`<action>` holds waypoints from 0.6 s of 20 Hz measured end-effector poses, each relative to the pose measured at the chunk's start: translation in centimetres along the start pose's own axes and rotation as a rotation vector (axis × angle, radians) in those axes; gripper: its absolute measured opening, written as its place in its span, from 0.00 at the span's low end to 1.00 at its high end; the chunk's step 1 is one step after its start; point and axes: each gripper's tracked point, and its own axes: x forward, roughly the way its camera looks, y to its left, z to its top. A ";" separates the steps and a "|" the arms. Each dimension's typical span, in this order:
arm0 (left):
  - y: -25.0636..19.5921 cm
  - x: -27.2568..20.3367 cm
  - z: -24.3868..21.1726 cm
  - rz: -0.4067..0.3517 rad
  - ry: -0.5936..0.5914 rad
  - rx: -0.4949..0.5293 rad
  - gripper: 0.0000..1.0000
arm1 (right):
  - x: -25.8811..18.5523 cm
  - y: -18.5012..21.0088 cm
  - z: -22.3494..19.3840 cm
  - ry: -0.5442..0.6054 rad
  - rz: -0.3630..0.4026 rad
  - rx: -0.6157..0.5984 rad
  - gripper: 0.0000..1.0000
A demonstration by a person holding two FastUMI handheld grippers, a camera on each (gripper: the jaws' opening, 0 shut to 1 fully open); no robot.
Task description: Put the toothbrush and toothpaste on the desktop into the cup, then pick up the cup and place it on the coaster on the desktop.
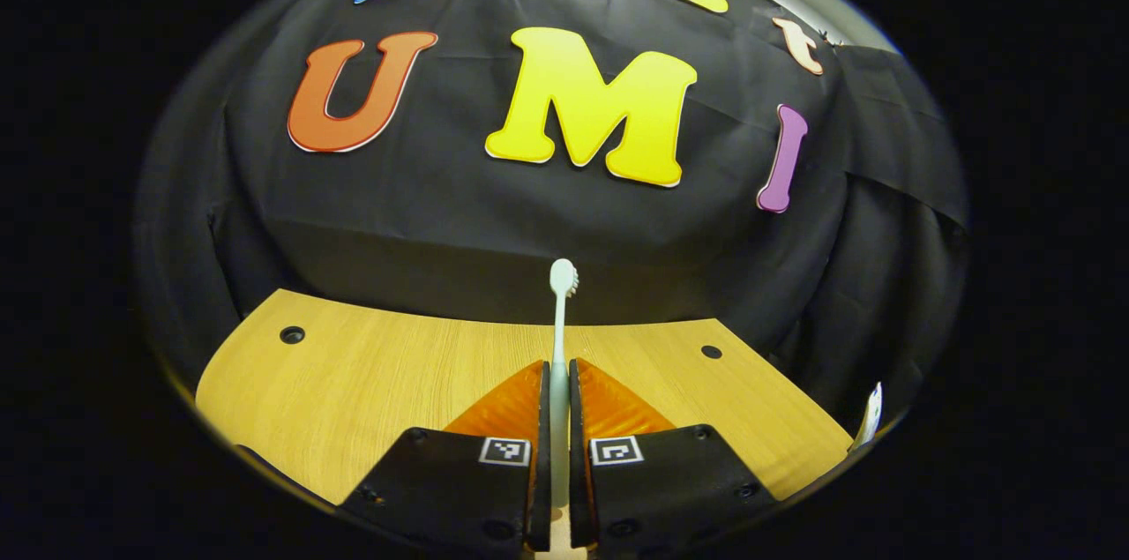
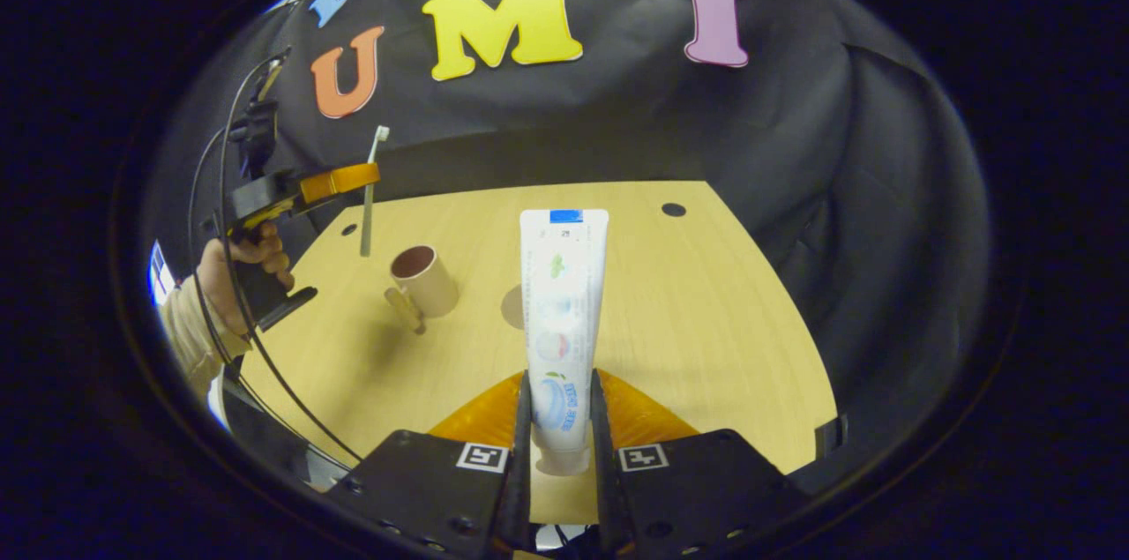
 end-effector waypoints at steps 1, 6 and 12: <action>0.3 0.7 -0.2 0.010 0.007 0.005 0.11 | -0.2 -0.4 0.0 -0.003 -0.005 -0.008 0.31; 0.7 2.8 -1.6 0.030 0.034 0.015 0.11 | 0.0 -1.4 -0.9 0.029 -0.018 0.006 0.31; 0.5 4.1 -4.1 0.061 0.066 0.020 0.12 | 0.6 -1.2 -1.1 0.051 -0.014 -0.012 0.30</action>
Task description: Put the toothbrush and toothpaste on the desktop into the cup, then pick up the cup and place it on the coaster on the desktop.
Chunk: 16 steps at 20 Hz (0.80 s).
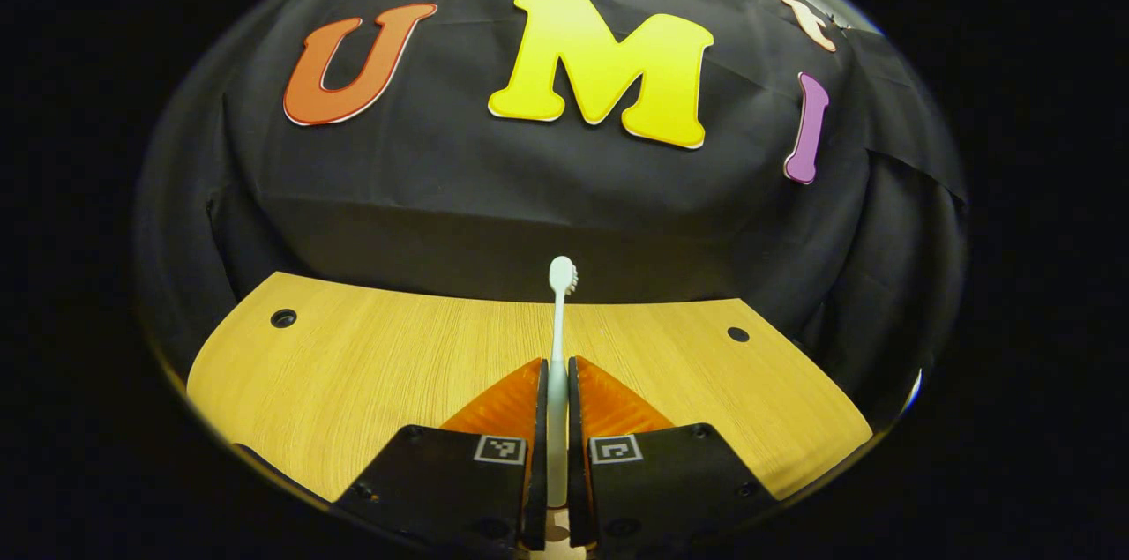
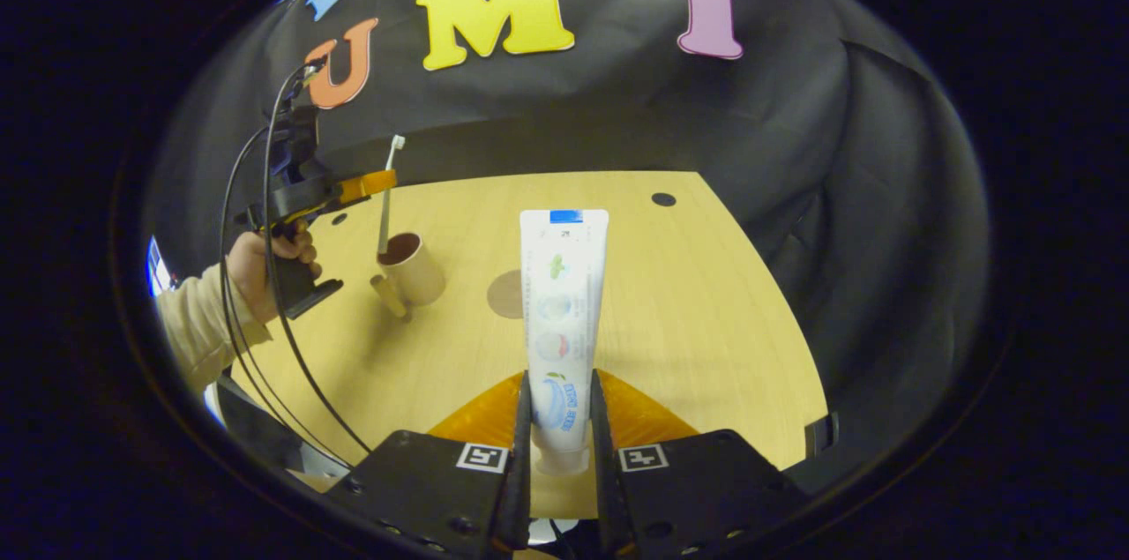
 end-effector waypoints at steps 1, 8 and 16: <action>0.2 0.0 -0.5 0.012 0.007 0.006 0.13 | 0.0 0.0 -0.1 0.001 -0.002 -0.011 0.30; -0.3 -0.7 -1.0 0.025 0.025 0.016 0.20 | 0.9 -0.1 -0.1 0.032 0.005 0.006 0.30; 1.6 -4.8 -1.0 0.103 0.029 -0.031 0.99 | 2.1 2.4 1.5 0.022 0.086 -0.059 0.31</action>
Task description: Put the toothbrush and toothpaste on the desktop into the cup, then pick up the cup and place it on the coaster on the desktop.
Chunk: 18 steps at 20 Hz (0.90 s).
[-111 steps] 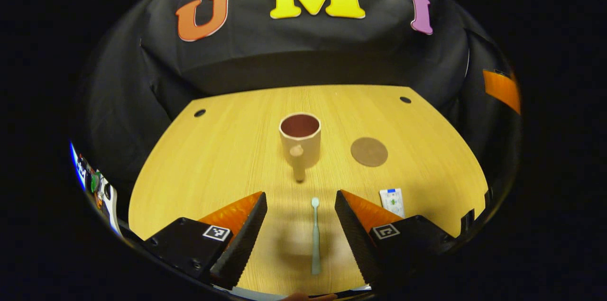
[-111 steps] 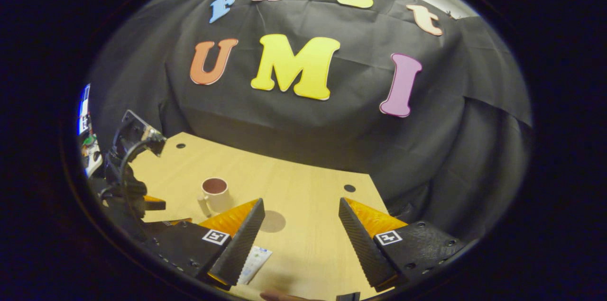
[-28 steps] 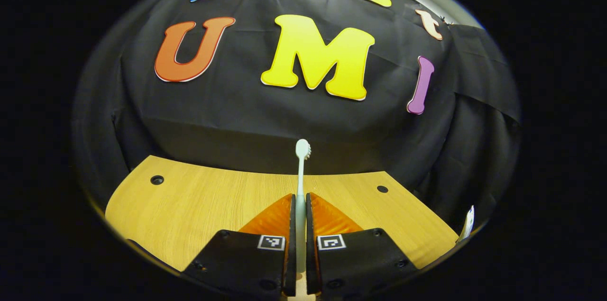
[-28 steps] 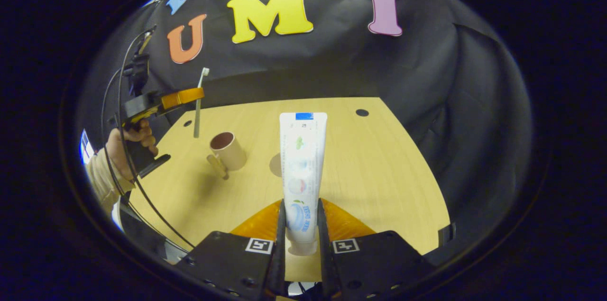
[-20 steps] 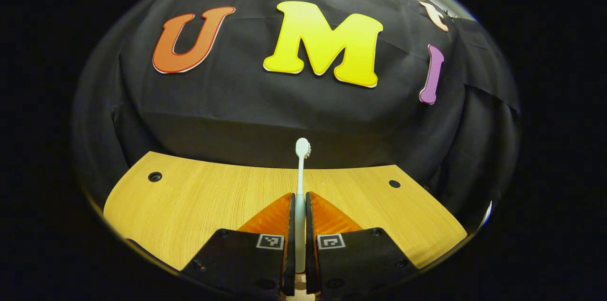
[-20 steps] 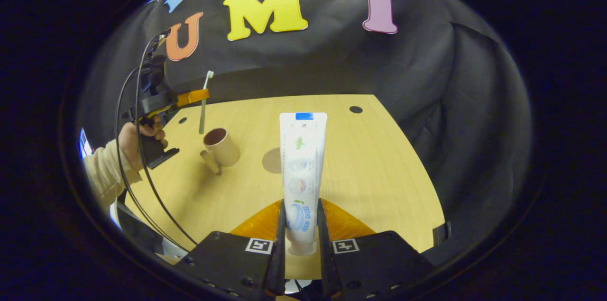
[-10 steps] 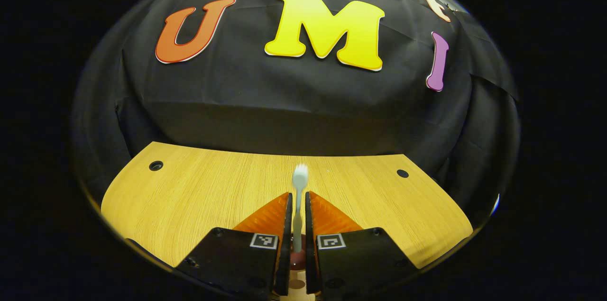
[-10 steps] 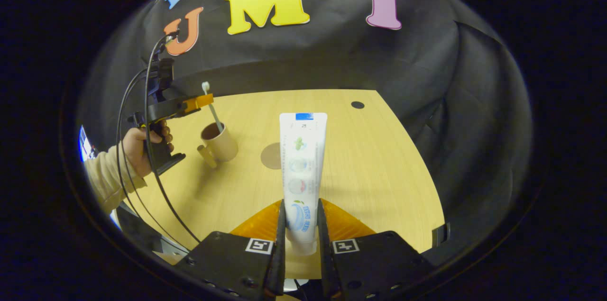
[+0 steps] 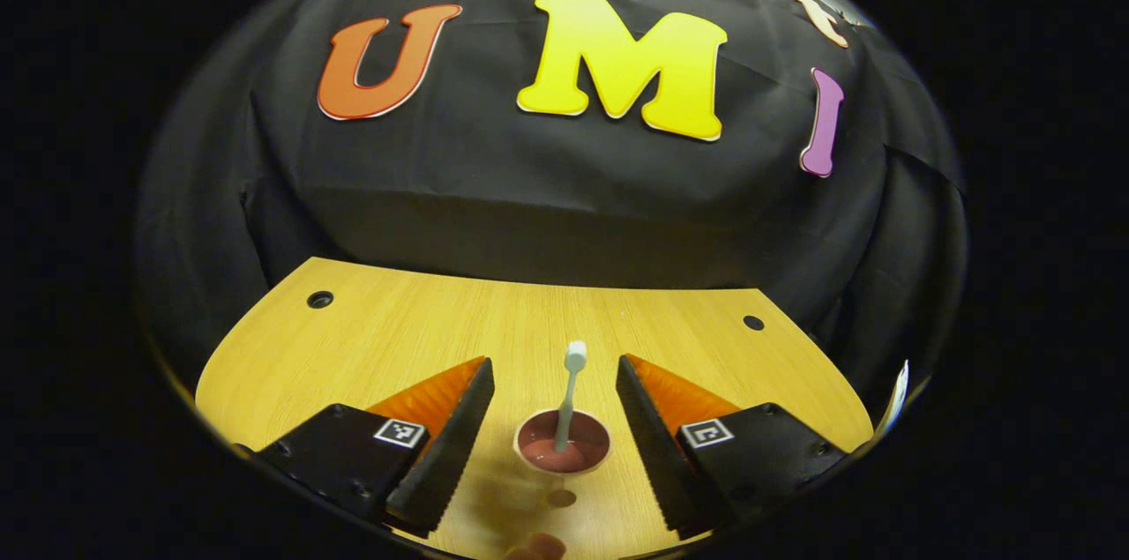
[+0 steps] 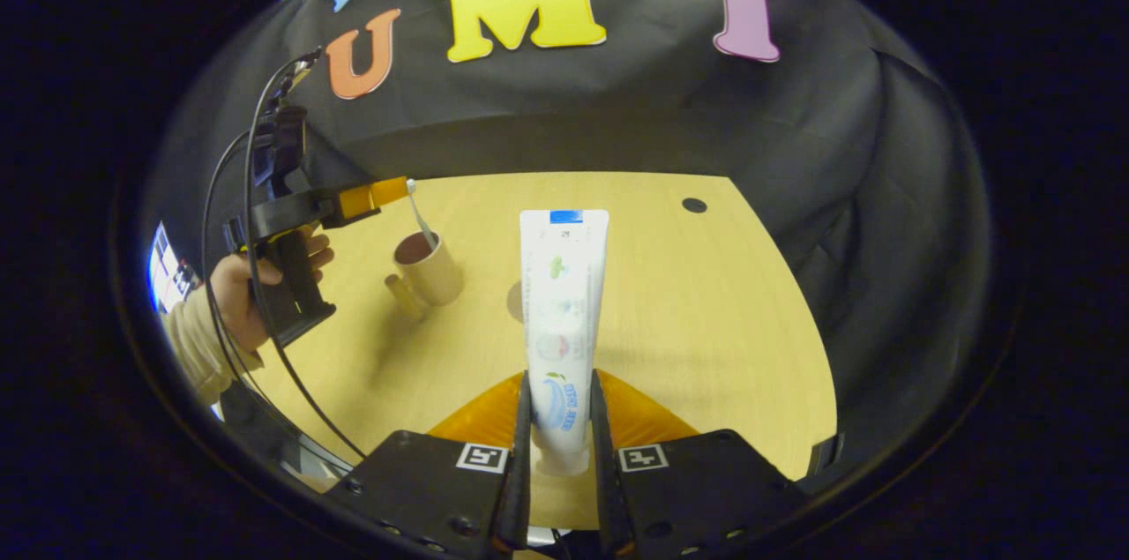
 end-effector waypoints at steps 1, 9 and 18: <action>0.7 -0.9 0.0 0.026 0.005 -0.006 0.95 | 0.4 0.6 0.2 0.001 0.019 -0.016 0.31; 3.4 -9.7 0.9 0.131 -0.035 -0.032 0.98 | 3.7 7.8 4.3 -0.017 0.171 -0.088 0.31; 4.5 -20.1 0.3 0.235 -0.064 -0.043 0.98 | 9.6 15.8 10.0 -0.033 0.261 -0.118 0.31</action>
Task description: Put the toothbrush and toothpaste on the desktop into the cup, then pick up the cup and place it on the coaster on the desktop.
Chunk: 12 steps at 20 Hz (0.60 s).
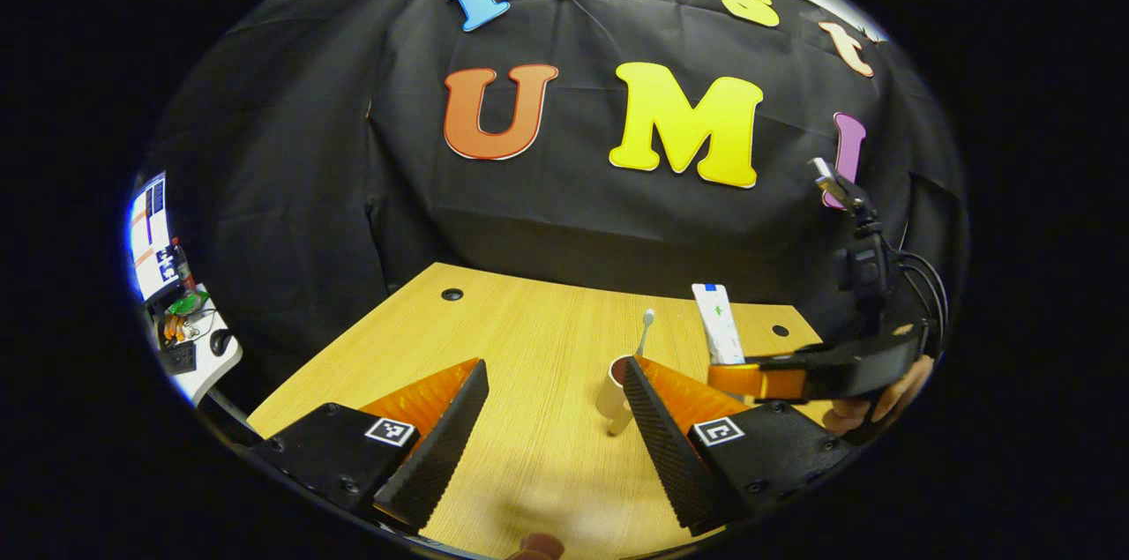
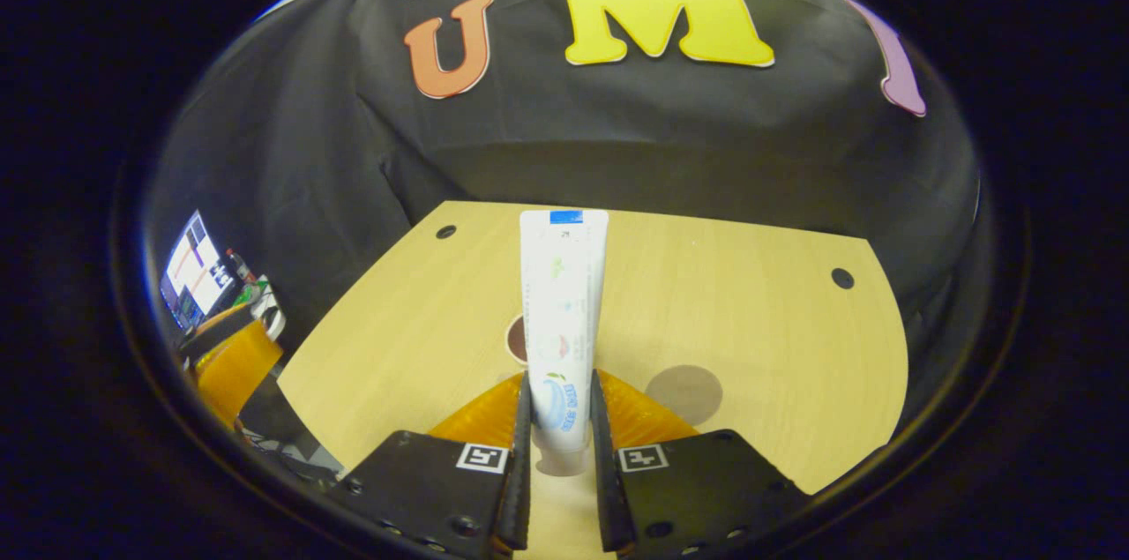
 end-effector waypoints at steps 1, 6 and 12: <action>0.1 -1.1 -0.3 0.008 0.006 -0.002 0.99 | 1.0 0.4 0.4 0.000 0.008 -0.006 0.30; 0.5 -5.1 -1.0 0.064 0.002 -0.020 0.98 | 5.9 1.2 2.2 0.000 0.009 -0.014 0.32; 0.8 -6.3 -2.1 0.097 0.030 -0.040 0.99 | 9.6 1.7 4.2 -0.008 -0.004 0.010 0.32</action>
